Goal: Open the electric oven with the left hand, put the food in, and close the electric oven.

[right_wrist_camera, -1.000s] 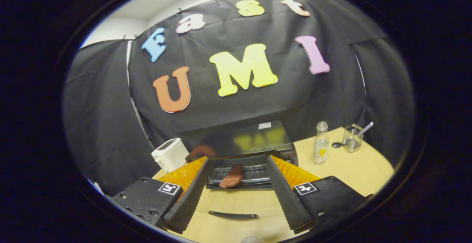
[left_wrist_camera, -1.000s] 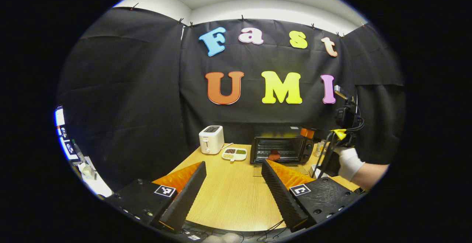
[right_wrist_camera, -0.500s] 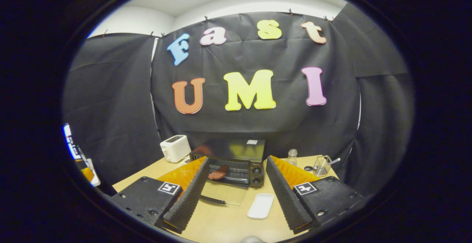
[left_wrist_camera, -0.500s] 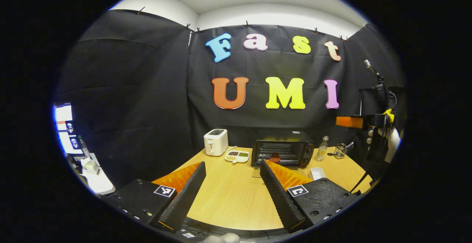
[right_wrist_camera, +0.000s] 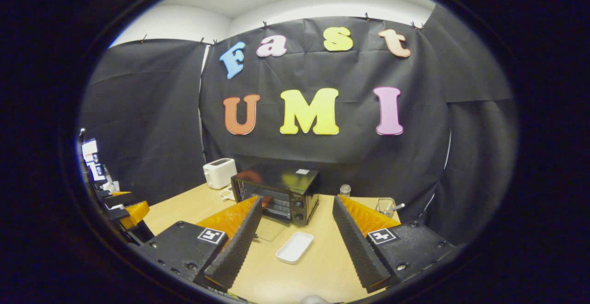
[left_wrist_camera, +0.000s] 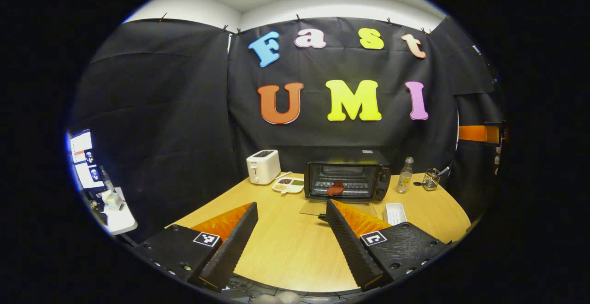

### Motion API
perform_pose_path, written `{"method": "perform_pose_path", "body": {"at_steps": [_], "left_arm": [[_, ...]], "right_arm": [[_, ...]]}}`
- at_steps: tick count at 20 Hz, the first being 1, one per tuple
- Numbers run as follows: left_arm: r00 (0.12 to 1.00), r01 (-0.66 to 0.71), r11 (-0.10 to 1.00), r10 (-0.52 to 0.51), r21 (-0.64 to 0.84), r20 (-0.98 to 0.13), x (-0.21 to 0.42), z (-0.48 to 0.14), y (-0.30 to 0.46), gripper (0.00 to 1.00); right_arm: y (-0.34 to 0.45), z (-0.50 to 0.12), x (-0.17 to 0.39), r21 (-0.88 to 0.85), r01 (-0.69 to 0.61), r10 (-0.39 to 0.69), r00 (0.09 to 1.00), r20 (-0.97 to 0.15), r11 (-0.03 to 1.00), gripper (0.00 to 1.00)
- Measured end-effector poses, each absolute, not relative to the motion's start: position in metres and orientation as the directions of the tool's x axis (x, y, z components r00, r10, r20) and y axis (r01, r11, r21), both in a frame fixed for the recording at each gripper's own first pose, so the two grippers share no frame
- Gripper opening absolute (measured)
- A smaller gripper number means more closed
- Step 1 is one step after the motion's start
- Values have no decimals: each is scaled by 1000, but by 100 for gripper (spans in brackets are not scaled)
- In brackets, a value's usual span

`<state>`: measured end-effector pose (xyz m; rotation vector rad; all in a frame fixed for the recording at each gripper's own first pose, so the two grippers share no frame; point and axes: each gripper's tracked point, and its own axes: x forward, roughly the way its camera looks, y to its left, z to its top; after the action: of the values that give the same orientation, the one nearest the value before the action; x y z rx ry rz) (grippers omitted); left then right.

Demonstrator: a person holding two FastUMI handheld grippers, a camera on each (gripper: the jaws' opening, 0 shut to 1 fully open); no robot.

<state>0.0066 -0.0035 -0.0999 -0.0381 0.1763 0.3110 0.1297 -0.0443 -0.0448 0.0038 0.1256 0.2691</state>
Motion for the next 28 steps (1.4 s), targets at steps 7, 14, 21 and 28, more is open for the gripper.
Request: {"method": "perform_pose_path", "body": {"at_steps": [7,14,21,28], "left_arm": [[951,-248,968,239,-23,-195,58,-137,5,97],[942,-111,993,95,-32,-320,122,-227,-8,96],[907,84,996,-82,-12,-414,175,-294,-68,97],[846,89,996,-78,-4,-528,206,-348,-65,97]], "right_arm": [[-42,-36,145,57,-195,202,966,-163,979,97],[-18,-18,146,55,-123,131,978,-162,991,98],[-27,-22,123,9,-8,10,982,-186,1000,98],[-52,-31,106,22,110,-102,971,-215,994,98]]}}
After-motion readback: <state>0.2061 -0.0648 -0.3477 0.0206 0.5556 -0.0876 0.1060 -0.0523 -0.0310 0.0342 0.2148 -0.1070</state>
